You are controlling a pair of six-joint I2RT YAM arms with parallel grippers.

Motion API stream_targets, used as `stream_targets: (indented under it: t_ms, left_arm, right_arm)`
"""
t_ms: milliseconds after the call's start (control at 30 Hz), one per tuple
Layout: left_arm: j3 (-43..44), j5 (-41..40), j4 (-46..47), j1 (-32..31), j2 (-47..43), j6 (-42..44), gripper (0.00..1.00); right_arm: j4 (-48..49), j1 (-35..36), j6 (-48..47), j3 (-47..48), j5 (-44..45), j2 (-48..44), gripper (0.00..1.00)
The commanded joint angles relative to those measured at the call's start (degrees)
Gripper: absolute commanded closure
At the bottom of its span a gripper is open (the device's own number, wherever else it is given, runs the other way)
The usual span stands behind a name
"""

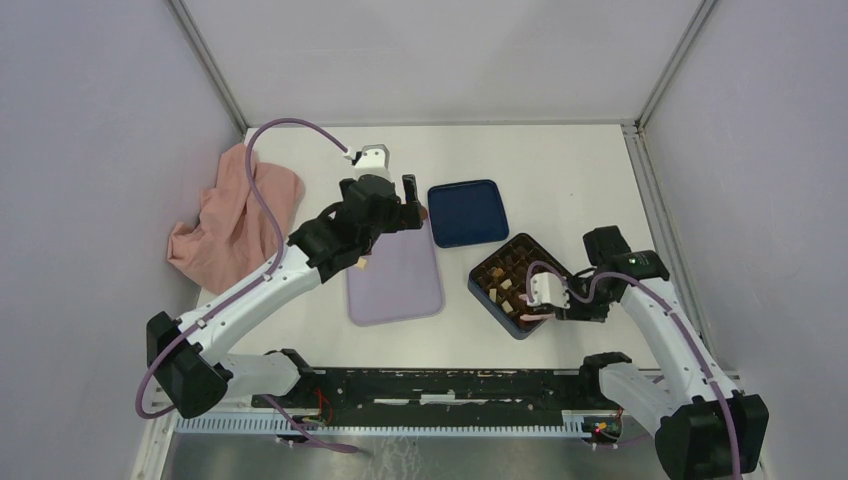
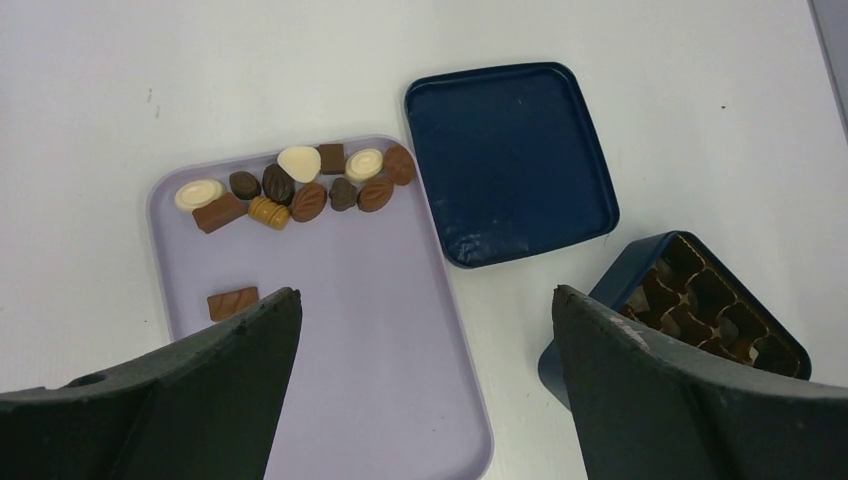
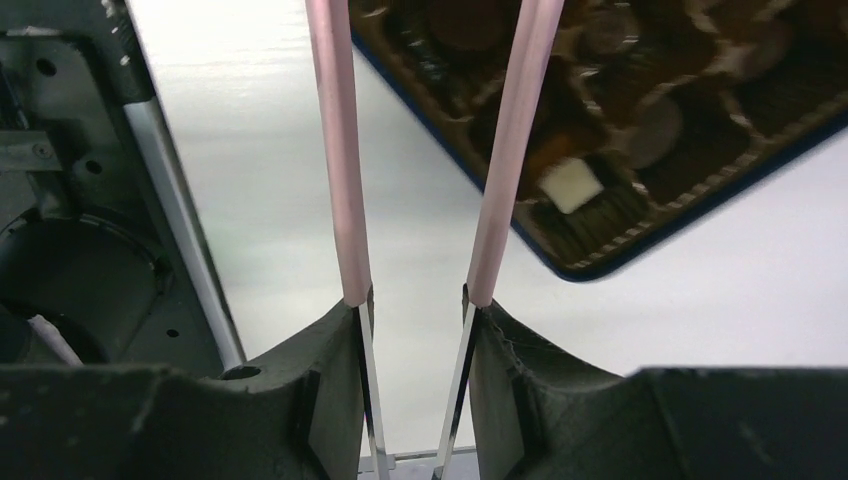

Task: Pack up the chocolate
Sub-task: Place the fake chocolate in the packing box.

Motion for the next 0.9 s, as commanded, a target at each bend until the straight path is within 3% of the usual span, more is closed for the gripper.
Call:
stream_targets:
  t_ms: [0,167,367,633,867]
  left_arm:
    - [2.4,-0.5,1.7,0.3,0.3,-0.4,0.0]
    - [3.1,1.2,4.6,0.4,0.6,0.3,0.0]
    - [1.5,6.6,9.3,0.6,1.8,-1.0,0.0]
    - [0.2,12.5,11.1,0.7,4.3,-2.2,0.0]
    - [0.3,16.2,10.6,0.7,6.9,-0.6,0.01]
  right_arm:
    - [0.2,-3.0,2.6,8.6,-6.5,2.8,0.58]
    - [5.9,-11.2,14.8,16.4,-12.8,10.6,0.64]
    - [19.8,-17.9,38.4,19.6,-15.9,18.4,0.67]
    - [41.5,-21.3,66.7,10.8,-6.7,19.7,0.68]
    - [50.5,-21.3,80.9,3.9,0.8,24.1,0.68]
